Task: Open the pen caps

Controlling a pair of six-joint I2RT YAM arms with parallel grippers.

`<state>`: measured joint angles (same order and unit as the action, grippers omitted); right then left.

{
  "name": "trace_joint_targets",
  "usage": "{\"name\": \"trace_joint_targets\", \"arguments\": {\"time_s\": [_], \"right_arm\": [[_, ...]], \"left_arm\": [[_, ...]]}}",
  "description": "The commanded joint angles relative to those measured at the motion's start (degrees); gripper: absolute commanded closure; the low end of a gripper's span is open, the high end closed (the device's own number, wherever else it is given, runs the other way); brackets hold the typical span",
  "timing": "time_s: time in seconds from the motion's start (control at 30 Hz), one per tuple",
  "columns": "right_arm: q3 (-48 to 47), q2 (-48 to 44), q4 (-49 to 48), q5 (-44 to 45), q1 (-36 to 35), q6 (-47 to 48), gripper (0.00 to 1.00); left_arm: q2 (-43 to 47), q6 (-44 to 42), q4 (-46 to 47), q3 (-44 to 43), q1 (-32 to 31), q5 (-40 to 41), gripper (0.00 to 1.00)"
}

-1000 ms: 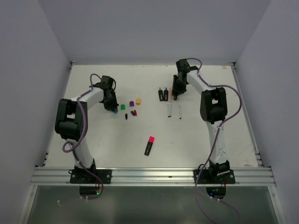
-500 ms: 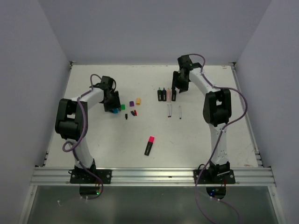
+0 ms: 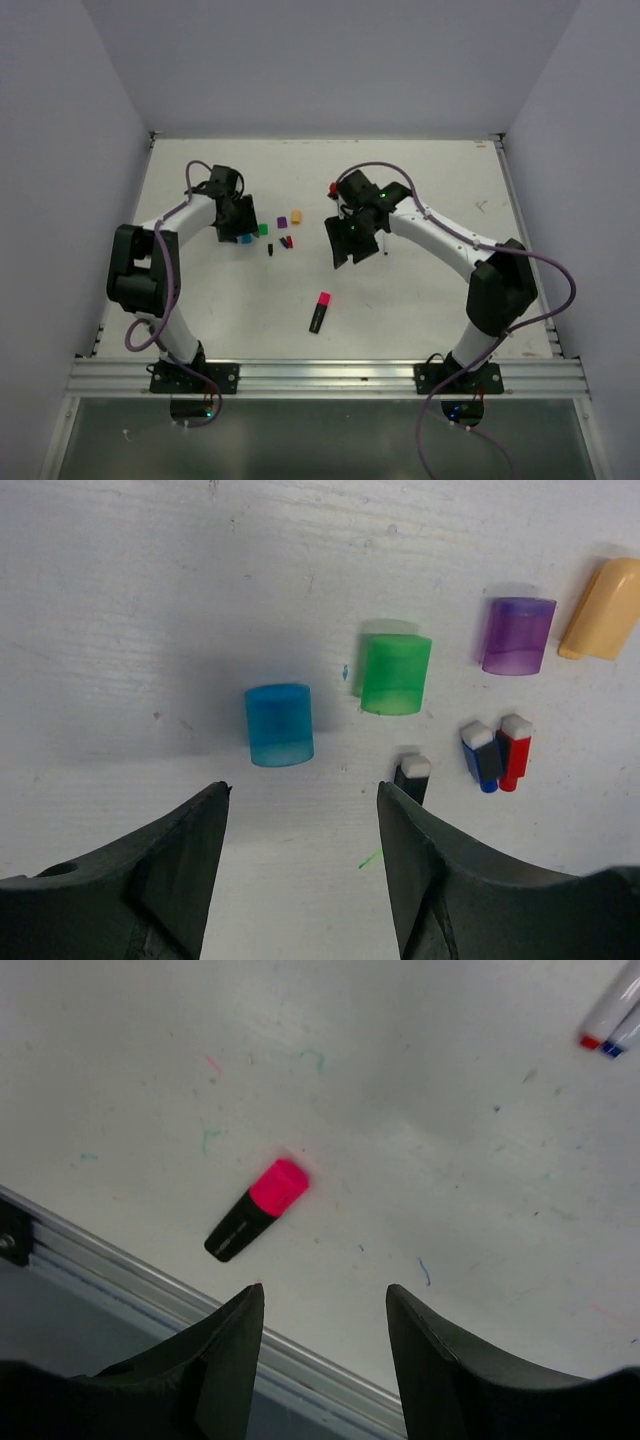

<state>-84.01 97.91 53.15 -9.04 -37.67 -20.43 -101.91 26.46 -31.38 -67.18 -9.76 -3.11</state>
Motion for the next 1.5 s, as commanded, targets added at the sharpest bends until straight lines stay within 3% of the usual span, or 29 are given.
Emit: {"name": "trace_joint_targets", "arguments": {"time_s": [0.0,0.2,0.37,0.63,0.93,1.1,1.47], "right_arm": [[3.76,-0.87,1.26,-3.89,-2.58,-2.42,0.44],[8.15,-3.07,-1.02,-4.4,-5.92,-9.53,0.44],[14.4,-3.43,-11.22,-7.48,-8.29,-19.21,0.35],[10.89,0.0,-9.03,3.48,-13.03,-28.79,0.33],[10.61,4.66,-5.41,10.79,-20.69,-33.27,0.39],[12.64,7.72,-8.58,9.57,-21.04,-34.59,0.42],[7.46,17.22,-9.03,5.88,-21.13,-32.22,0.48]], "left_arm": [[5.39,1.4,1.4,2.05,0.27,-0.31,0.35],[9.87,1.84,0.79,4.42,0.18,-2.95,0.34],[14.53,2.19,0.53,5.91,0.18,-4.97,0.32],[18.58,2.19,0.44,9.08,0.09,-6.37,0.31],[21.4,1.05,-0.09,10.75,0.09,-6.47,0.31],[22.01,0.88,-0.09,11.19,0.09,-6.73,0.31],[21.31,0.52,0.0,10.66,0.09,-6.82,0.31]]}}
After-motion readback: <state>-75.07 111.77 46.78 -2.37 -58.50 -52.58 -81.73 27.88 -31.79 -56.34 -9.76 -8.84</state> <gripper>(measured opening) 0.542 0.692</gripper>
